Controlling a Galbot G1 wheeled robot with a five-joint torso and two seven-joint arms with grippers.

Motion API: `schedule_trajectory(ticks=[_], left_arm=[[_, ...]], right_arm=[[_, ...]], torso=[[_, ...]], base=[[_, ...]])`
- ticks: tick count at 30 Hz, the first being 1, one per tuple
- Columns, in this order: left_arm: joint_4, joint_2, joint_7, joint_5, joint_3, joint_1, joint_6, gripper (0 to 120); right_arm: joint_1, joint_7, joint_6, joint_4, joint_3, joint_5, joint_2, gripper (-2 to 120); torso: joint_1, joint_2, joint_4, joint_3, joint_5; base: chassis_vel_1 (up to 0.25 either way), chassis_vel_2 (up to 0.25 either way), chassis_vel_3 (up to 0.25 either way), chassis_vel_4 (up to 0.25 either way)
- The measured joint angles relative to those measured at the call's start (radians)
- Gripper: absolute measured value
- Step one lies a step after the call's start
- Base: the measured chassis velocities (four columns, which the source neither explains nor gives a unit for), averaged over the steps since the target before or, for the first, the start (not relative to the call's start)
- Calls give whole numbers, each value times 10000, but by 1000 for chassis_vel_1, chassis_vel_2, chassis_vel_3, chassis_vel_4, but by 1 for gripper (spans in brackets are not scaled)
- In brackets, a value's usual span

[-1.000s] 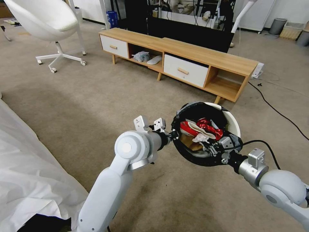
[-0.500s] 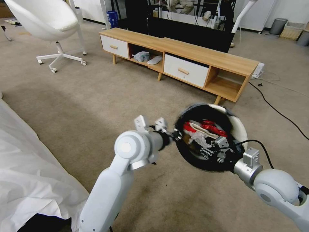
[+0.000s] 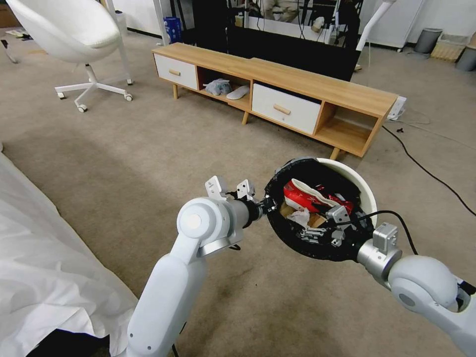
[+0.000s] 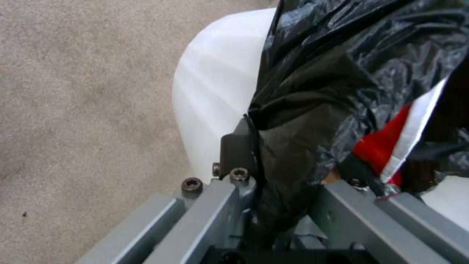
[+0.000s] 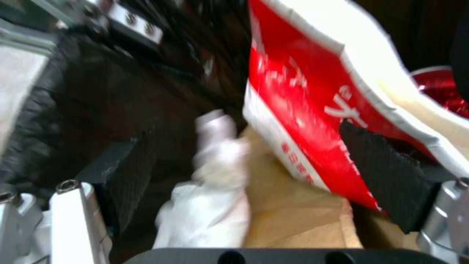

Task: Pick up the trash bin and place the garbage on the floor into it.

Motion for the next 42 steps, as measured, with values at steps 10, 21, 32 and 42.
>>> schedule_trajectory(ticks=[10, 21, 32, 42], left_arm=[[420, -109, -68, 221, -340, -39, -70, 0], [656, -195, -7, 298, -510, -134, -112, 0], [776, -318, -199, 813, -615, 206, -154, 0], [717, 33, -398, 947, -569, 590, -147, 0]], right_arm=[[90, -58, 9, 163, 155, 195, -123, 93], [-59, -116, 10, 571, 560, 504, -358, 93], [-2153, -432, 55, 1504, 3517, 836, -1174, 96], [-2227, -129, 72, 2228, 4082, 1463, -1134, 98]], torso=[[0, 2, -1, 0, 1], [0, 2, 2, 1, 2], [0, 2, -1, 0, 0], [0, 2, 3, 0, 0]], base=[[0, 0, 0, 0], [0, 0, 0, 0], [0, 0, 0, 0], [0, 0, 0, 0]])
